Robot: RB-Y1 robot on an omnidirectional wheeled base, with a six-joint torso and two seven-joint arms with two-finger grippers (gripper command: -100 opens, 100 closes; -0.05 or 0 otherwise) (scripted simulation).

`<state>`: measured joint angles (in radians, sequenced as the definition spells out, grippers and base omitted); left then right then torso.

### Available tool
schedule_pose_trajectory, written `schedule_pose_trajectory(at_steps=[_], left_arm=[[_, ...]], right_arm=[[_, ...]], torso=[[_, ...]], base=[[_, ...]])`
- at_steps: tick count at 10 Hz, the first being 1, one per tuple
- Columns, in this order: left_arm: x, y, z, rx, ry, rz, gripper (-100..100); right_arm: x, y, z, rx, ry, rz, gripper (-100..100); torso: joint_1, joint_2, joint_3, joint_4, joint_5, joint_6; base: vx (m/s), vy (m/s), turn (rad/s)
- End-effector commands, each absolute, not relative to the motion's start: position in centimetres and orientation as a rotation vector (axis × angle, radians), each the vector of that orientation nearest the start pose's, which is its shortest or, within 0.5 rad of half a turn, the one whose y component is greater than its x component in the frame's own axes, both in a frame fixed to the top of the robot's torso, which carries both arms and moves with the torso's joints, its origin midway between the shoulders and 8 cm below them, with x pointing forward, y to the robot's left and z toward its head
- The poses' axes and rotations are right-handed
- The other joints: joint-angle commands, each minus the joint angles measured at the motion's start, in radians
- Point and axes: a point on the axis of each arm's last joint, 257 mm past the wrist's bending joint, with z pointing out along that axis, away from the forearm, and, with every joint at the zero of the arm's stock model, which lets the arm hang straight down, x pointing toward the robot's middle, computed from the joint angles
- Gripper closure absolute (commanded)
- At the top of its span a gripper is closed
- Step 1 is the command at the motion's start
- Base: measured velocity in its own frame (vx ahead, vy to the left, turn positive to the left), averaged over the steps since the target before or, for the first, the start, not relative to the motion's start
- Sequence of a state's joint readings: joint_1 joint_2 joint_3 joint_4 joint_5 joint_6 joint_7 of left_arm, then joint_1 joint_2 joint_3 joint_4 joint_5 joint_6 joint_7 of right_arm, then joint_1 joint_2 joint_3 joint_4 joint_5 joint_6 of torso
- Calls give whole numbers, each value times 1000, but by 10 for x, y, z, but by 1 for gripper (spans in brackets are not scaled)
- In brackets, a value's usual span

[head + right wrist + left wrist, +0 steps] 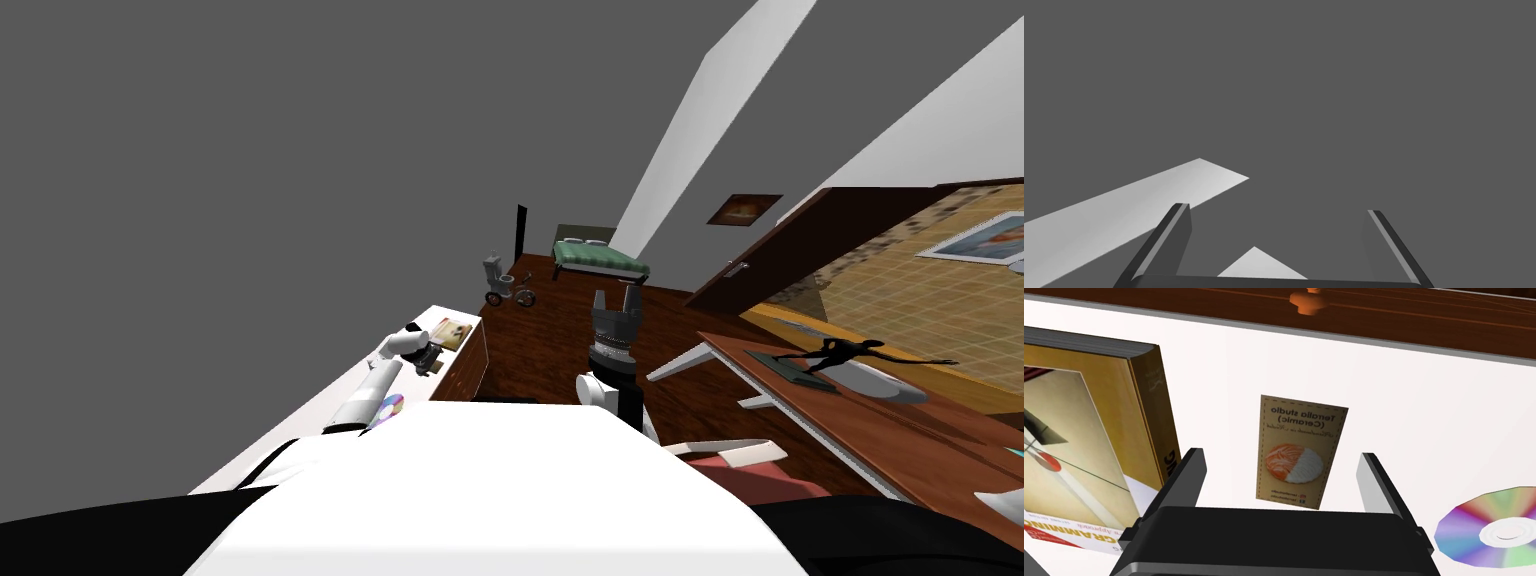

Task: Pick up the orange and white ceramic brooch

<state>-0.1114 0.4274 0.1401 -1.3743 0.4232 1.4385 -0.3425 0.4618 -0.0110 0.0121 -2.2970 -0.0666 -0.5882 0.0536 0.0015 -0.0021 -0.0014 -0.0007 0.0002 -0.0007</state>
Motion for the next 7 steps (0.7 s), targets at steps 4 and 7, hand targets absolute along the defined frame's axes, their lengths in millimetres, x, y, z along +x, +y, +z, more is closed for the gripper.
schedule_pose_trajectory(at_steps=[4, 7], left_arm=[[323, 398, -455, -1997, 2394, -38, -100], [320, 400, -467, -2018, 2381, -36, -100]], right_arm=[[326, -275, 59, 563, 492, 1348, 0], [326, -275, 59, 563, 492, 1348, 0]], torso=[[-1, 1, 0, 0, 0, 0], [-1, 3, 1, 0, 0, 0]], base=[[27, 15, -28], [-6, 8, -51]])
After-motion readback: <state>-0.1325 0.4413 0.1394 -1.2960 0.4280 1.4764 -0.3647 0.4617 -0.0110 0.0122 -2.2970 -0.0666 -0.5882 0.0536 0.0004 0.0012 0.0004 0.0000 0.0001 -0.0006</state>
